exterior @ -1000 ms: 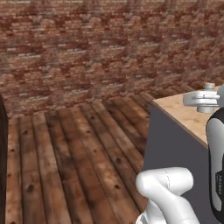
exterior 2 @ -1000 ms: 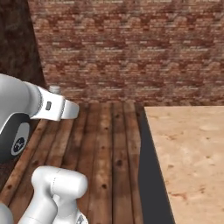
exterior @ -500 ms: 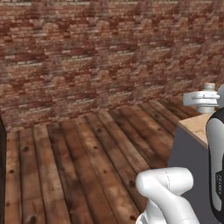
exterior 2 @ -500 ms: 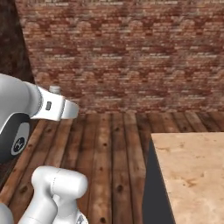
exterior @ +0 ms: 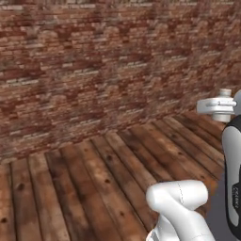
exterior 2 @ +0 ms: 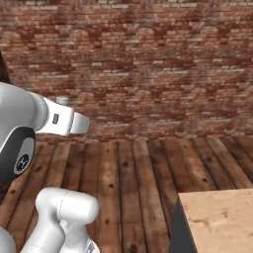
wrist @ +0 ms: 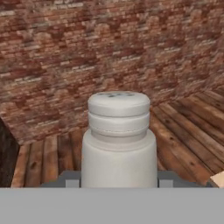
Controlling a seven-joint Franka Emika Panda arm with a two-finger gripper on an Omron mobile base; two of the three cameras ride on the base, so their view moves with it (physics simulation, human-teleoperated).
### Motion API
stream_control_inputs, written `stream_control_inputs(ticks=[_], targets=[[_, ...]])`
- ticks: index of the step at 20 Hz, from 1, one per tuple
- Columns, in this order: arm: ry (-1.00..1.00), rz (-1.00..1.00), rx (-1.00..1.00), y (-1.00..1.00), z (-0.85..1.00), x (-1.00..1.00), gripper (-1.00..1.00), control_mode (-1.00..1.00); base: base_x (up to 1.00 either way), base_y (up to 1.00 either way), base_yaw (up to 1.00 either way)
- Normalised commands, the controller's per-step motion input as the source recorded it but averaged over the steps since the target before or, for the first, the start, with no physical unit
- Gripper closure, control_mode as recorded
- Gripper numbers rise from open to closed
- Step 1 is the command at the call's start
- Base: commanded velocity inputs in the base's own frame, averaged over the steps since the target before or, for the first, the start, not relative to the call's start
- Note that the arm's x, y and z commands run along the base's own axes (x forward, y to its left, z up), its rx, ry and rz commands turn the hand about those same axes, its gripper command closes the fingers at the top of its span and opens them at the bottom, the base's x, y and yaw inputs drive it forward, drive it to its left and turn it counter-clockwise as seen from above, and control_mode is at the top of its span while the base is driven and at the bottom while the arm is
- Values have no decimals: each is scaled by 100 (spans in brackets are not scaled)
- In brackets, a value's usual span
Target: Move the mustard and shaker from the cabinet to the dining counter.
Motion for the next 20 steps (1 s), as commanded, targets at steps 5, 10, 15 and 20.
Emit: stream_control_inputs(ticks=[5,10,15,20], targets=[[0,0,0,0,0,0,100,100,76,31,-39],[0,0,0,0,0,0,100,100,64,31,-51],[0,0,0,0,0,0,100,100,67,30,-48],[0,0,0,0,0,0,100,100,70,30,-46]])
